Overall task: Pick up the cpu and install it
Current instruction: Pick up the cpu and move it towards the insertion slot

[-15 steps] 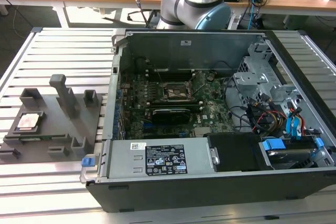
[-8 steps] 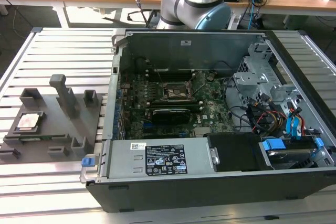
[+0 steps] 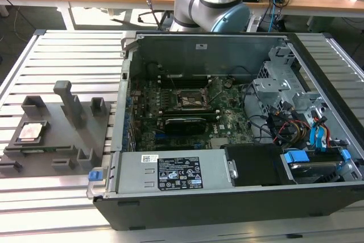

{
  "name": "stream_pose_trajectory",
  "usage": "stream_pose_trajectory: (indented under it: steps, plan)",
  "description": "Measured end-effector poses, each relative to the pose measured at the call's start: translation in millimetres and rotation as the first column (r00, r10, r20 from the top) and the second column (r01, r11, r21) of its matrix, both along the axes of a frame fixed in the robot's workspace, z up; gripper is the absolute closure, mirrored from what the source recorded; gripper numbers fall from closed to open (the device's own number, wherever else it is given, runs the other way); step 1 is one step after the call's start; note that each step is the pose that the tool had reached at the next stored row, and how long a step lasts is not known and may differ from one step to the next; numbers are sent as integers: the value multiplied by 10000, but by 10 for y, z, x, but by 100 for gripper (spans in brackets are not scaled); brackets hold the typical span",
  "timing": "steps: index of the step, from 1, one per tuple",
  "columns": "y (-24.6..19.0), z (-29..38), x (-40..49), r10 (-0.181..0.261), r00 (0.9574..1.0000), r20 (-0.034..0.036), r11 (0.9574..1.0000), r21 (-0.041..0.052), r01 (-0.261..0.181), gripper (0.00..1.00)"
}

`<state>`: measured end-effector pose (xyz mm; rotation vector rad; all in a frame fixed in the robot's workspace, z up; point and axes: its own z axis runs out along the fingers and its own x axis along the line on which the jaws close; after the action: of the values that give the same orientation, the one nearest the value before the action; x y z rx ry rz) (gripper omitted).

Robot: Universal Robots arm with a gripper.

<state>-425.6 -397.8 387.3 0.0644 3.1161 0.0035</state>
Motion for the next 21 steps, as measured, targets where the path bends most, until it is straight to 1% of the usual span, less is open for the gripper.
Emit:
stream_pose_trajectory:
  steps: [2,5,8,21]
  plan:
    - [1,-13,0,168,9999,-2,9999,-13,-168,40]
    - [1,-71,-1,192,9998,-2,9998,-13,-192,40]
    - [1,-101,-1,192,9998,-1,9998,-12,-192,40]
    - [1,-179,-1,192,9998,-1,9998,-13,-192,40]
